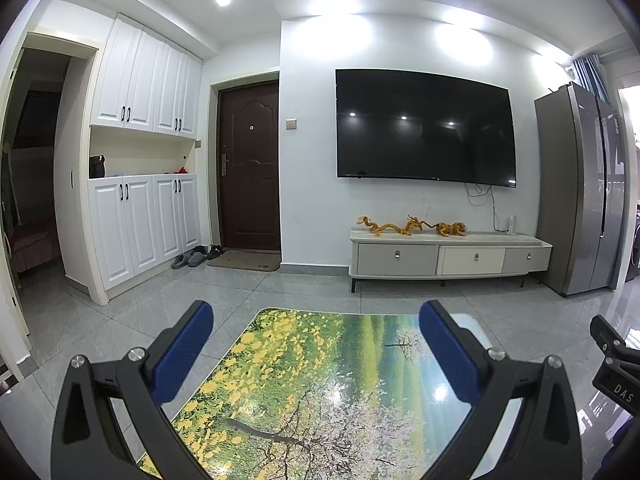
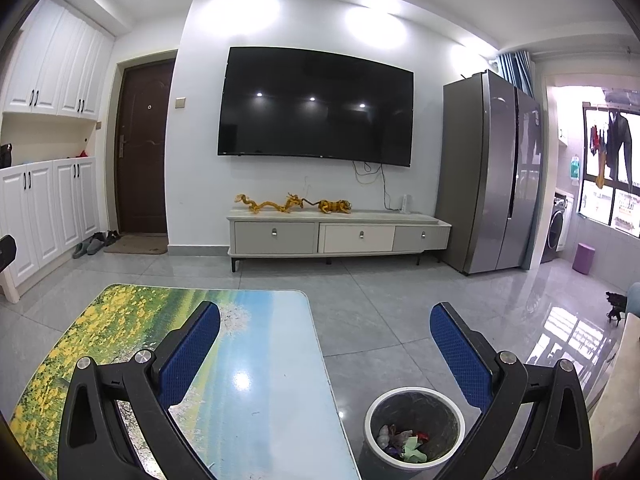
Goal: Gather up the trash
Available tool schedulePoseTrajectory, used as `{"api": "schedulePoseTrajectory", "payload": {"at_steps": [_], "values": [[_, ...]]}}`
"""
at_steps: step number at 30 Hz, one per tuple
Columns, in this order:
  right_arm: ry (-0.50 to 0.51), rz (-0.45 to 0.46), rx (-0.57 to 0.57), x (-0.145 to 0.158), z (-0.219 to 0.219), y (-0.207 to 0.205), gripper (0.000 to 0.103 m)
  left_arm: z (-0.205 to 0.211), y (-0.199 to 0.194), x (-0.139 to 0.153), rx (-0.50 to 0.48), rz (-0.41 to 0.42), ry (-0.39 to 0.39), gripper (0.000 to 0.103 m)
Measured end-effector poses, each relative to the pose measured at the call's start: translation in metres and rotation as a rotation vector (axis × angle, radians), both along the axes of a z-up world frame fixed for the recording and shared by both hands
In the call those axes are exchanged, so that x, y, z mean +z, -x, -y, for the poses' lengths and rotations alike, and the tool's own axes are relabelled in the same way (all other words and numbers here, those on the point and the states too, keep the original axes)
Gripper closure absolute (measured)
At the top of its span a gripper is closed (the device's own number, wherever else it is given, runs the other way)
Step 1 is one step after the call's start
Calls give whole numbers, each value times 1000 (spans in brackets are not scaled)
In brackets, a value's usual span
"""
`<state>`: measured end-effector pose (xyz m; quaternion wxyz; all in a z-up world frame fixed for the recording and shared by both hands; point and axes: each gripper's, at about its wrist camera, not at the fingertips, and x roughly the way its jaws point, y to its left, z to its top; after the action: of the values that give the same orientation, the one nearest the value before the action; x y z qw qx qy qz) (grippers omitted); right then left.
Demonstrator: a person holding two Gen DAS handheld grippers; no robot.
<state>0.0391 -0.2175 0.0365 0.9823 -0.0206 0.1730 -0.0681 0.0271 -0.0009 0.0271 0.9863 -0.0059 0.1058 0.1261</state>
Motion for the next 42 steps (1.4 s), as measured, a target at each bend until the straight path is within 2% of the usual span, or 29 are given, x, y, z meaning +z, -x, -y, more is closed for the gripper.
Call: {"api": "schedulePoseTrajectory", "payload": {"at_steps": [42], "values": [[-14, 19, -47, 1, 11, 7, 0, 7, -3, -2, -51, -27, 11, 0]]}}
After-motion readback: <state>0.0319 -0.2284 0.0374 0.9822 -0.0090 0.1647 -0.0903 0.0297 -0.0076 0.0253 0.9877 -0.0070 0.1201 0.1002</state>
